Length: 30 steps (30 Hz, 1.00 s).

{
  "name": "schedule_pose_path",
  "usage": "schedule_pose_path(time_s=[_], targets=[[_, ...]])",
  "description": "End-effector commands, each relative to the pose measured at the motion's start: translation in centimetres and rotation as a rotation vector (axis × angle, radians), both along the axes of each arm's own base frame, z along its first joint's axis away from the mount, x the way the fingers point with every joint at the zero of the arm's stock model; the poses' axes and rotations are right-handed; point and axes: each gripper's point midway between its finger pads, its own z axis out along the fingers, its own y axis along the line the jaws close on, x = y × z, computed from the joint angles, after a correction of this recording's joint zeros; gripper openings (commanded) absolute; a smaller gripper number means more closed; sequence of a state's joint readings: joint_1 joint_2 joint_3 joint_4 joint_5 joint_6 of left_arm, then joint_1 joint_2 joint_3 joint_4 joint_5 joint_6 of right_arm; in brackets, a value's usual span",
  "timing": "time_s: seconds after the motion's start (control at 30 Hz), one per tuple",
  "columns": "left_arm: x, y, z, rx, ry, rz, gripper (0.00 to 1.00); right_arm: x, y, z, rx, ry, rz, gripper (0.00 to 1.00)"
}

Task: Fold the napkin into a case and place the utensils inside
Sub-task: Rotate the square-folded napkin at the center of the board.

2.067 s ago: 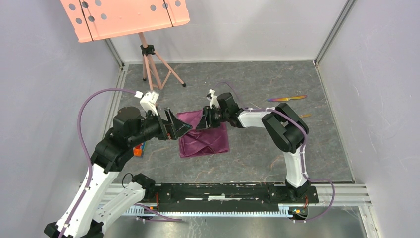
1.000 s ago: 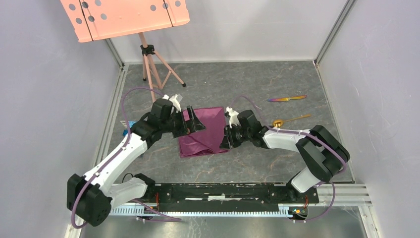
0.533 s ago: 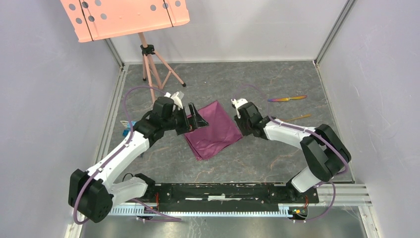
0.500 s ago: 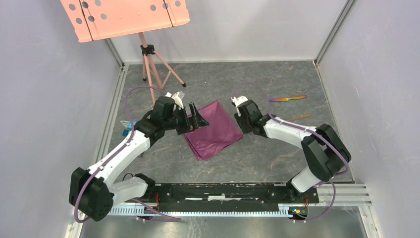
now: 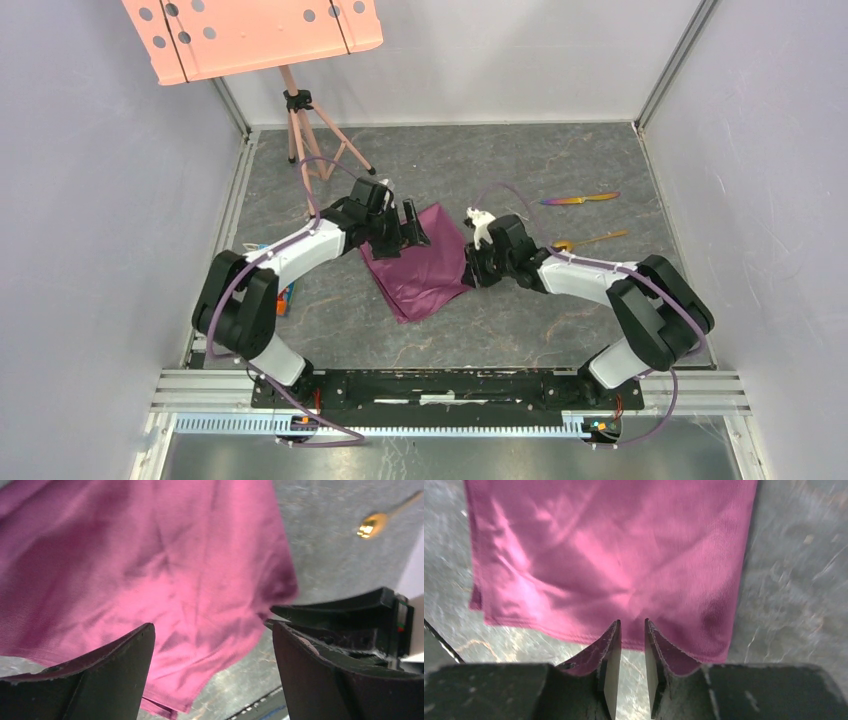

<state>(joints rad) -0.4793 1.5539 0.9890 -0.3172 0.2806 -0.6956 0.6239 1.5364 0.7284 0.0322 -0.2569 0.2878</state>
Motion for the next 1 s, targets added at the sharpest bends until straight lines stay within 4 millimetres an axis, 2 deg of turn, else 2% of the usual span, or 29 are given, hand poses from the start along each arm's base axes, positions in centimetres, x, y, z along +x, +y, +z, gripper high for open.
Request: schedule_pose_path(time_s=[0.0, 0.13, 0.2, 0.3, 0.4, 0.47, 0.57, 0.7, 0.8, 0.83, 0.9, 0.97], targets=[[1.6, 2.1, -2.7, 0.176, -0.035, 0.002, 0.93, 0.0, 0.0, -0.4, 0.067, 0.002, -0.016, 0.28], [1.9, 5.8, -6.1, 0.391, -0.013, 0.049, 0.94, 0.3, -2.5, -2.4, -0.027, -0.008, -0.056, 0.26], [2.1, 6.7, -6.9, 0.438, 0.002, 0.064, 0.95, 0.6, -3.3, -3.0, -0.057, -0.016, -0.067, 0.26], [1.9, 6.1, -7.8, 0.418, 0.039, 0.056, 0.95, 1.5, -4.4, -4.0, -0.123, -0.027, -0.09, 0.26], [0.7, 5.6, -9.1, 0.389, 0.091, 0.054, 0.95, 3.7, -6.0, -4.7, -0.212, -0.073, -0.139, 0.26], [-0.5, 5.6, -9.6, 0.383, 0.105, 0.061, 0.95, 5.5, -6.9, -4.7, -0.275, -0.107, -0.158, 0.25], [-3.0, 3.6, -9.5, 0.313, 0.131, 0.031, 0.95, 8.8, -7.8, -3.3, -0.356, -0.192, -0.179, 0.24], [-5.7, -0.8, -6.9, 0.181, 0.132, -0.036, 0.96, 11.9, -6.4, 0.2, -0.362, -0.281, -0.123, 0.26], [-5.7, -3.3, -2.4, 0.038, 0.071, -0.072, 0.97, 11.6, -5.3, 3.0, -0.302, -0.276, -0.098, 0.31], [-5.2, -3.4, -0.6, 0.024, 0.032, -0.074, 0.98, 11.3, -5.3, 3.9, -0.285, -0.274, -0.109, 0.34], [-4.1, -2.5, 2.2, 0.062, -0.051, -0.073, 1.0, 9.3, -4.4, 4.9, -0.194, -0.224, -0.091, 0.43], [-3.0, -0.8, 3.5, 0.122, -0.088, -0.058, 1.0, 6.6, -3.1, 5.3, -0.079, -0.166, -0.041, 0.52]])
